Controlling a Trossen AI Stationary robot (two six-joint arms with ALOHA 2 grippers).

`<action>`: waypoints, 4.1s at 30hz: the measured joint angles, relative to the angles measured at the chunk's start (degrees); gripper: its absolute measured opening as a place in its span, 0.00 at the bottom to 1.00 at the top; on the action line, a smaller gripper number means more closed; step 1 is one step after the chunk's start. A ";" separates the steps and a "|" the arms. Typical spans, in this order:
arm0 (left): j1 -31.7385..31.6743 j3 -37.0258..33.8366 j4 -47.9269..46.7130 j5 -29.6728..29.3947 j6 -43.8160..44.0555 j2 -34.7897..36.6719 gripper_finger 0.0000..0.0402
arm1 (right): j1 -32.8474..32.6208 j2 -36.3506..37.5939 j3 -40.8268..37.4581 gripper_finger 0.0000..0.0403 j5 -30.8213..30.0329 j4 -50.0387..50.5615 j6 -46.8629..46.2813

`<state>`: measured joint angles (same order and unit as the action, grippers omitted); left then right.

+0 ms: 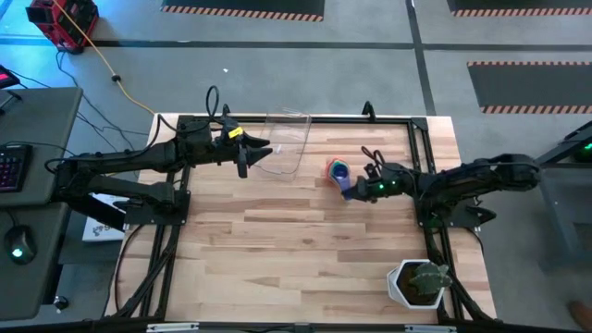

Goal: Nest measuring cups in basket
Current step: Put the purple measuring cup on top of the light blue measuring cup

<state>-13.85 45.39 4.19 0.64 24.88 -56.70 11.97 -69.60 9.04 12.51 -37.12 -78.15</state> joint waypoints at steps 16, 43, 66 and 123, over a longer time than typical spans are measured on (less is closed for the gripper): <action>0.00 0.00 -0.01 0.27 0.00 -0.01 0.42 | 0.04 5.08 0.02 0.01 1.29 -1.25 0.09; 0.00 0.00 0.06 0.23 0.42 -0.03 0.42 | 7.42 -6.90 3.48 0.00 11.56 -7.99 13.76; 0.00 0.00 0.13 0.20 0.52 -0.03 0.42 | 11.32 -7.59 3.52 0.14 13.01 -8.04 9.58; 0.00 0.00 -0.03 0.18 -1.08 -0.05 0.42 | 23.71 1.78 27.96 0.50 16.30 52.27 36.44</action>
<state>-13.85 45.39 4.16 0.82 23.80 -56.75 35.68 -67.82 36.99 28.81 15.15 -41.71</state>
